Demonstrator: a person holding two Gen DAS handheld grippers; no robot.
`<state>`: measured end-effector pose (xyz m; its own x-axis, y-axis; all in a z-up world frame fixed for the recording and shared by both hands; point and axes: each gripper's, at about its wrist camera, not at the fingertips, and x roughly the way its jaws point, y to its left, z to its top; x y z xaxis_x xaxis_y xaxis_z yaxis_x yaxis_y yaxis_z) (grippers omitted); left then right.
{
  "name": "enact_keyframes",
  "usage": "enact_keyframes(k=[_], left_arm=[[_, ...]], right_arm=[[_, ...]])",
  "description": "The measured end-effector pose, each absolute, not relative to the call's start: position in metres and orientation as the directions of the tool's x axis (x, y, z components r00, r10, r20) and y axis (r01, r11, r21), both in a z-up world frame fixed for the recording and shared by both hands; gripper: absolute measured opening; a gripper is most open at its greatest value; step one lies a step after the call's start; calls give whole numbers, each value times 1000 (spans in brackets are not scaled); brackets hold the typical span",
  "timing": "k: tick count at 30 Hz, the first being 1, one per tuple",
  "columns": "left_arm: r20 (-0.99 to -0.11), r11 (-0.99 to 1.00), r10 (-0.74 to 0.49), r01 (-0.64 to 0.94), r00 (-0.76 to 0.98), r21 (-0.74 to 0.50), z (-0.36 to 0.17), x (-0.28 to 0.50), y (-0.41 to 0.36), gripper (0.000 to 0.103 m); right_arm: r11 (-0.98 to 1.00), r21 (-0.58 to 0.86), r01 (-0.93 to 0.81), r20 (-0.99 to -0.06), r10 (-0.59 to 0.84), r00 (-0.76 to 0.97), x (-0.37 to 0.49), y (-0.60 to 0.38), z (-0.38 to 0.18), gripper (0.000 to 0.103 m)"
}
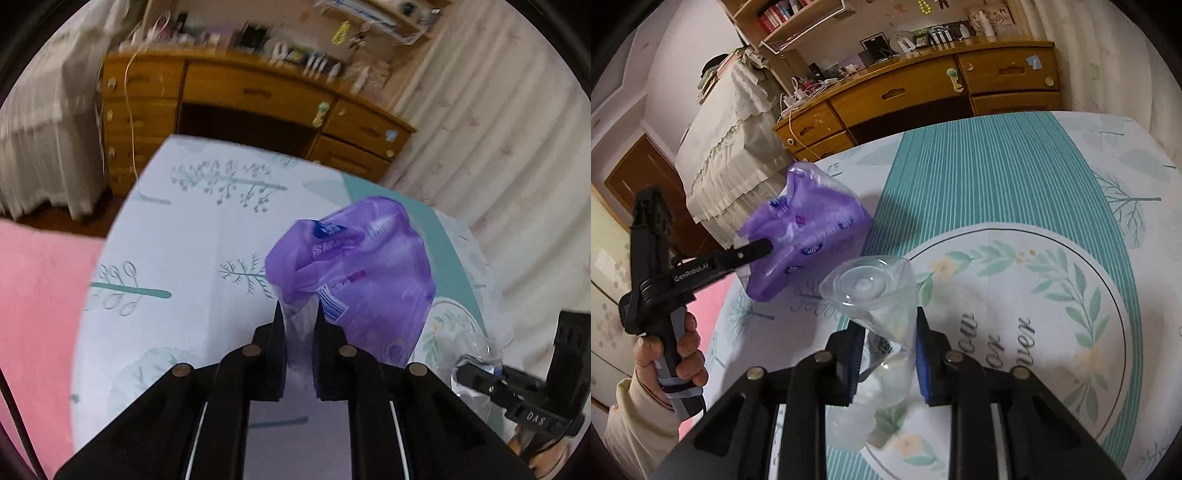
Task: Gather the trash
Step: 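Grasp the purple plastic bag with the left tool while the right tool grasps the clear bottle, then carry the purple bag and clear bottle down over the bin and release both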
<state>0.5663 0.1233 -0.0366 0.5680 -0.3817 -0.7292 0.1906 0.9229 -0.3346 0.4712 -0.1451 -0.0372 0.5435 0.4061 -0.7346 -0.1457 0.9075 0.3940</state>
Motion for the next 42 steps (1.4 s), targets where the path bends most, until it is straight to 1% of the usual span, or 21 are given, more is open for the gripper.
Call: enact_keyframes(k=[3,6,12,18,21,27,30,32,35,38,42], left_arm=[[-708,924,-382,223,594,-311,-16,536,119,6],[-700,931,-365,257,613,-261,9,496,112,6],[-666,928,-363,315,652,-198,61,390,113,6],[-655,923,-373,336,657,-188,88,282,120,6],[-637,913,-400,349,658,-212,90,230,122,6],[-625,888,-453,383,635,-254,69,133,125,6],[-628,882,-463,393,626,-259,44,87,129,6],[-636,886,-451,399,626,-236,23,58,129,6],[-670,881,-448,420,591,-218,-11,32,126,6],[-726,876,-422,449,543,-173,-50,12,117,6],[-776,861,-418,479,472,-172,-94,2,105,6]], right_arm=[[909,381,-167,-730,407,549,457,-142,-28,24],[904,386,-184,-716,419,559,433,-142,-13,24],[895,389,-219,-689,441,576,360,-143,21,24],[898,356,-259,-676,439,592,266,-144,45,24],[898,336,-284,-660,440,609,218,-146,51,24],[894,305,-330,-625,449,638,129,-148,43,24],[887,307,-344,-612,461,643,93,-150,30,24],[885,299,-357,-603,465,648,70,-149,21,24],[882,276,-381,-598,468,651,39,-146,2,25],[876,273,-397,-613,477,630,18,-141,-23,25],[891,248,-380,-673,441,594,10,-136,-64,25]])
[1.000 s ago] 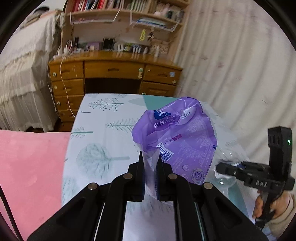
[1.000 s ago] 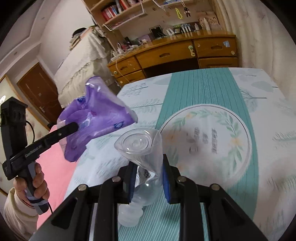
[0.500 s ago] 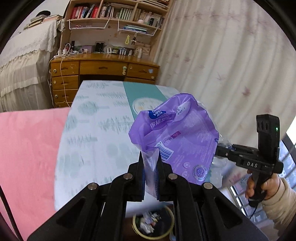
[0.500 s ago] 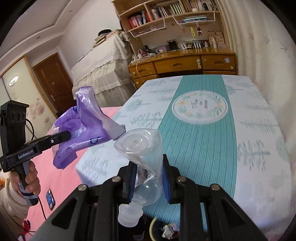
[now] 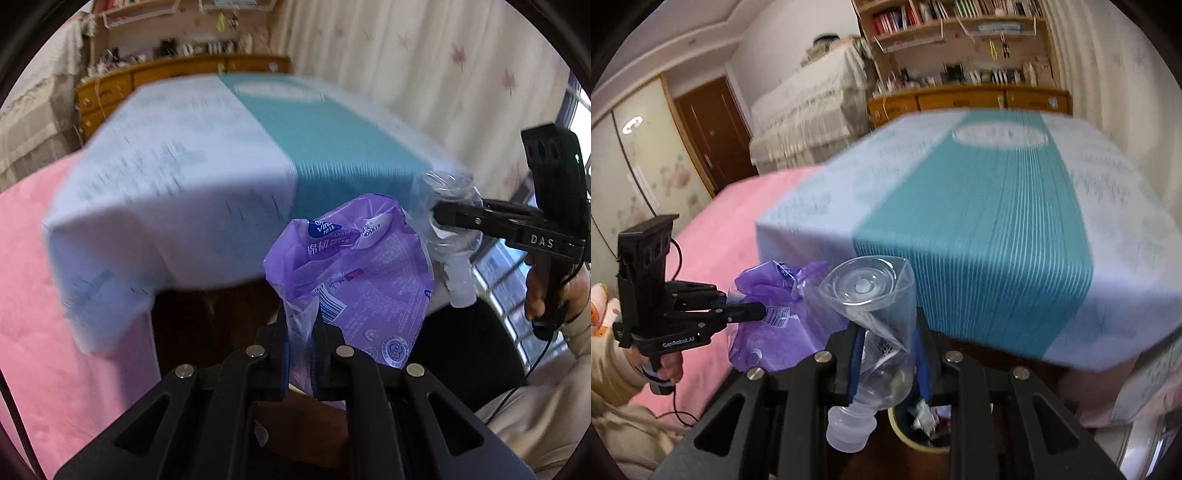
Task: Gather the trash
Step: 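Carry the purple bag and clear bottle down over the bin and release both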
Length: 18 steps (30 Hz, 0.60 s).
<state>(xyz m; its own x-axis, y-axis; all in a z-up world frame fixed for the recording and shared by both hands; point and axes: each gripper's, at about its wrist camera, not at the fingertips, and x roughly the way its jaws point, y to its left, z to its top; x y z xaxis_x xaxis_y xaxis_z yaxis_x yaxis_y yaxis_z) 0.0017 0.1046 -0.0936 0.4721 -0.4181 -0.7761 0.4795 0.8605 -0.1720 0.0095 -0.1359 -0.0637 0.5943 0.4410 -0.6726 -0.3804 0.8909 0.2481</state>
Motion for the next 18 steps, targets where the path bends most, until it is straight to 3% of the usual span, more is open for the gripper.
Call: enact_keyframes(k=[6,18], left_arm=[[-827,847,-410,497,384,-188,-151,12,74,6],[-930,839,-281,531,236,-119,-269,55,8,6]], right_arm=[[930,222,-295,-765,353,538,22,-146,-135,25],[973,204,-108,-894,230,385,63,-175,-267,25]])
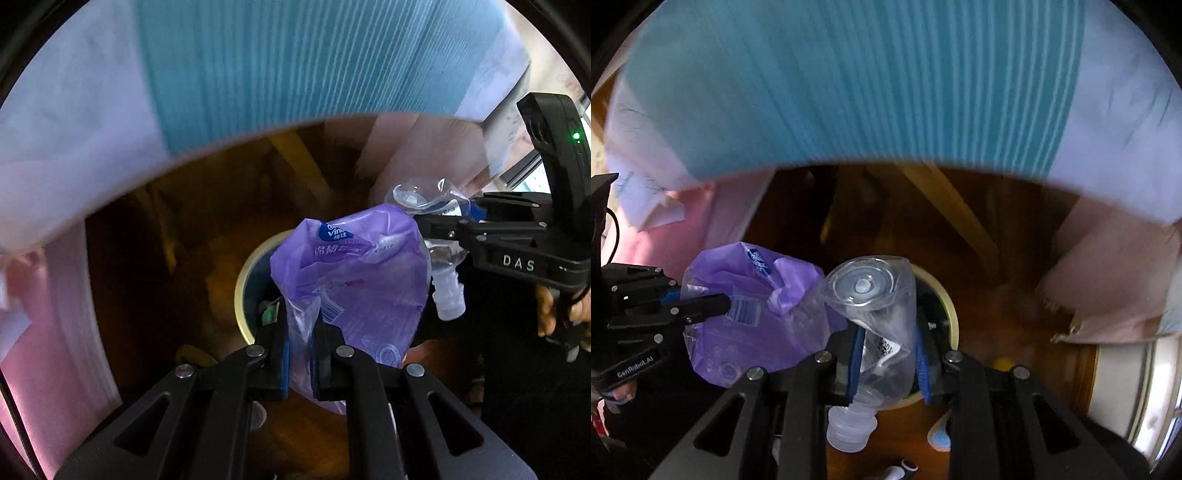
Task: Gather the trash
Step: 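Carry the purple bag and clear bottle down over the bin and release both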
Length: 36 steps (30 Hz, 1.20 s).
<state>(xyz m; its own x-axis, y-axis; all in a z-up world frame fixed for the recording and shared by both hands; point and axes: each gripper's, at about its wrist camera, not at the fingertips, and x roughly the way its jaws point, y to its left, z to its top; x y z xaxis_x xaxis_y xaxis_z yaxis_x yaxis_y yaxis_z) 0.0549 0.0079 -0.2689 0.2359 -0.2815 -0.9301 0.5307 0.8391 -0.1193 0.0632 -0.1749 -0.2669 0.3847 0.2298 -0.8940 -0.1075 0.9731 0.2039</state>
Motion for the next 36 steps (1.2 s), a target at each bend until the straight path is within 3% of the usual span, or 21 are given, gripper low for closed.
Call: enact_keyframes(k=[11,13,16,18,20,24,36], left_arm=[[-947,863,-250,490,202,-124,-316,94,-19,7],[-950,868,-245,479,191,-128,-324,101,-19,12],[-954,878,-233,463,186,-124,-331,106,-17,31],[-956,881,-232,456,179,-128,-333,108,-17,47],[-956,883,-235,450,173,-135,-338,111,-15,53],[-960,883,-233,448,157,-141,-345,112,-16,71],[-950,887,-248,438,189,-145,-340,105,-13,73]], right_arm=[[968,250,-15,-931,244,272,85,-175,-334,26],[966,258,-7,-932,251,262,90,-175,-340,26],[957,287,32,-932,272,241,95,-179,-351,28],[952,301,61,-933,281,225,98,-183,-354,44],[947,312,77,-931,288,224,100,-184,-356,56],[940,333,76,-924,309,227,101,-182,-358,57],[950,308,55,-932,290,220,97,-179,-361,57]])
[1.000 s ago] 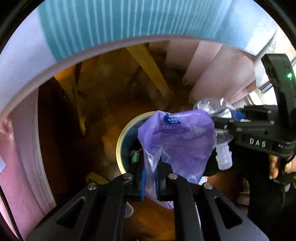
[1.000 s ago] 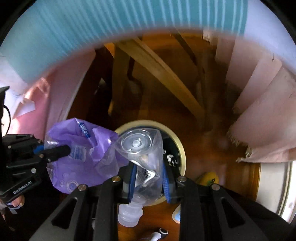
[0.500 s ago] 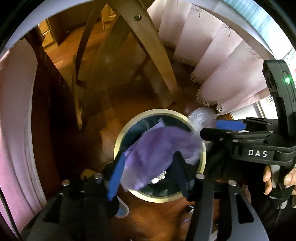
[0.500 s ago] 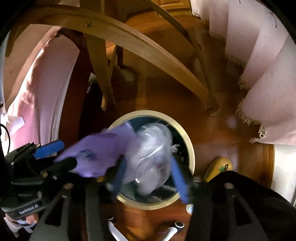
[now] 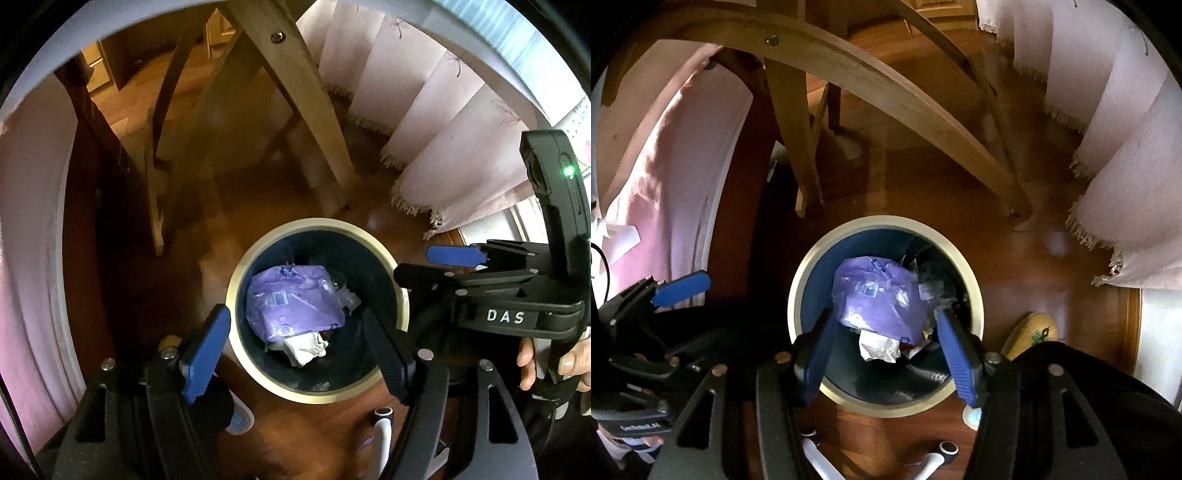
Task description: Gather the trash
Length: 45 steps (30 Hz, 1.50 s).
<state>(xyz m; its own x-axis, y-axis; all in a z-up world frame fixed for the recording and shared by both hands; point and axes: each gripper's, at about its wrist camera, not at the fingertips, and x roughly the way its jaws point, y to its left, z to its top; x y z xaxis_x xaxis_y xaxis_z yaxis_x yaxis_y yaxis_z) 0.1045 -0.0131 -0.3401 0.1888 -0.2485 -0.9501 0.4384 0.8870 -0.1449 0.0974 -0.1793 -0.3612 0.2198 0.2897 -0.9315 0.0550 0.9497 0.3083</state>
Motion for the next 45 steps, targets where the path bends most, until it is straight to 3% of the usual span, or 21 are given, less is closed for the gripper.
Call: enact_keyframes(k=[10,12,21,31,43,45], left_arm=[[-931,886,-285,434,229,-164,-318,94,-10,74],[-925,883,-298,436,235,-173,-312,90,-10,74],[-911,892,-304,419,277,-170,-268,60,3,75],[-843,922,-240,385,481,-42,-175,38,26,75],[-694,960,-215,278,687,-23,-44,48,36,76],[-661,961,-225,275,716,-30,-24,47,35,85]], right_arm=[[959,283,1,-932,274,236,85,-171,-346,59],[960,280,-10,-930,273,247,80,-169,-339,64],[965,262,-23,-915,256,313,52,-169,-293,65],[966,229,-122,-855,259,449,27,-163,-196,65],[961,189,-200,-708,275,651,23,-158,-69,65],[962,185,-200,-682,272,678,23,-159,-52,65]])
